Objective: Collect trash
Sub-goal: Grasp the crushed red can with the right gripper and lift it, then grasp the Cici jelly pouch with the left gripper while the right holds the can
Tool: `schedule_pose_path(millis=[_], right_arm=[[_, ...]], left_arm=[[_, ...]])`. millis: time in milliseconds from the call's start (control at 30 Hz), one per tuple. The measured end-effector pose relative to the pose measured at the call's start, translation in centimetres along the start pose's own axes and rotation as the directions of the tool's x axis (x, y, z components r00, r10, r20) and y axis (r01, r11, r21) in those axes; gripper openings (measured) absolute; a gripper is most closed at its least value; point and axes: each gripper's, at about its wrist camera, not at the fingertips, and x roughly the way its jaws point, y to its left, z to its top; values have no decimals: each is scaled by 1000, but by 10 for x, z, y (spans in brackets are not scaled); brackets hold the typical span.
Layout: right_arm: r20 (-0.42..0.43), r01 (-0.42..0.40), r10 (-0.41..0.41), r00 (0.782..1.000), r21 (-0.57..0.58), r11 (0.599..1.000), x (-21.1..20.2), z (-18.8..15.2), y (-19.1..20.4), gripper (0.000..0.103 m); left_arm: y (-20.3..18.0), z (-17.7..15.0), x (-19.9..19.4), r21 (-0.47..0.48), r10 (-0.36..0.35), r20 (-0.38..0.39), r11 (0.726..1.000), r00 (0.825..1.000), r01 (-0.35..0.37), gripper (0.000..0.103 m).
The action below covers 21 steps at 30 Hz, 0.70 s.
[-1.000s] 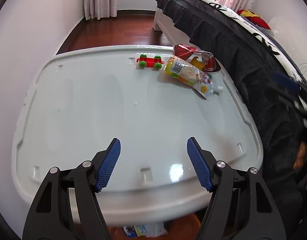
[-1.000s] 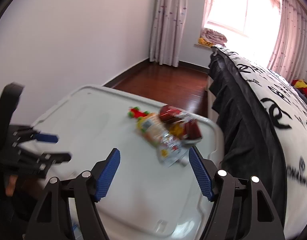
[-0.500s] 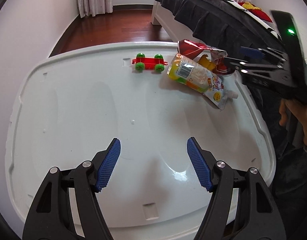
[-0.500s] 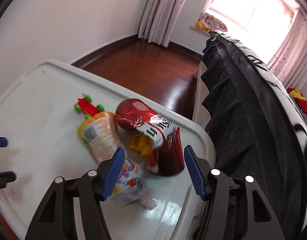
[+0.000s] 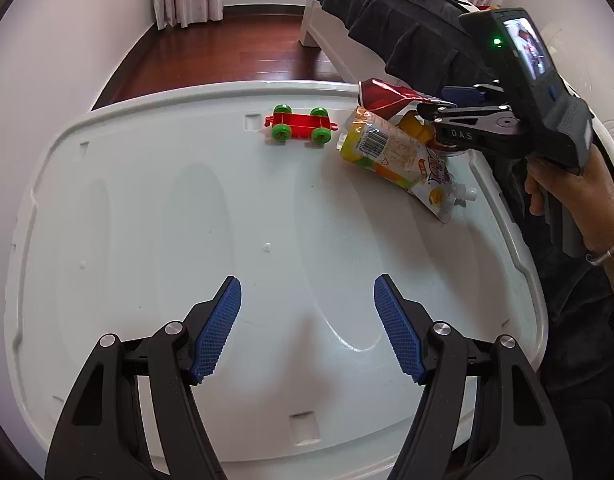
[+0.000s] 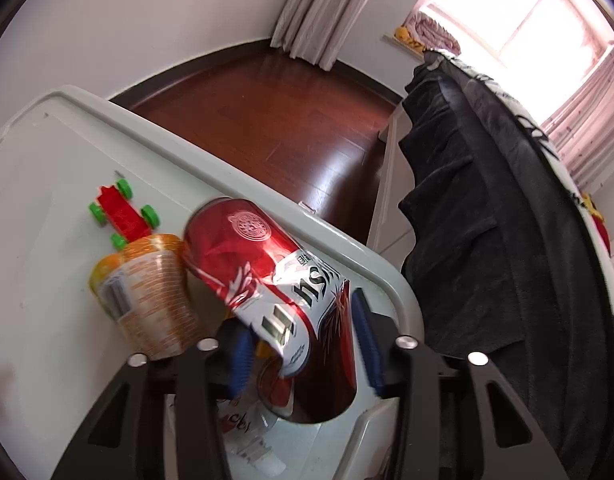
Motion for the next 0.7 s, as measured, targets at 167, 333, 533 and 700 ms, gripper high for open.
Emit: schedule_pose_path(millis=[167, 333, 533, 700], right_arm=[[-12, -4, 4, 1000, -6, 1000, 8, 1, -1, 17], [-7, -25, 25, 1000, 1, 1000, 8, 2, -3, 11], [37, -21, 21, 999, 7, 1000, -6, 0, -7, 11], [79, -42, 38, 996, 49, 998, -31, -4, -19, 11]], left_arm=[[3, 1, 2, -16, -9, -4, 1000, 1000, 9, 68], [2, 2, 3, -17, -13, -4, 1000, 1000, 13, 68], [0, 1, 3, -9, -19, 6, 1000, 1000, 19, 68], [-3, 0, 7, -6, -15, 4, 1000, 1000, 15, 68]])
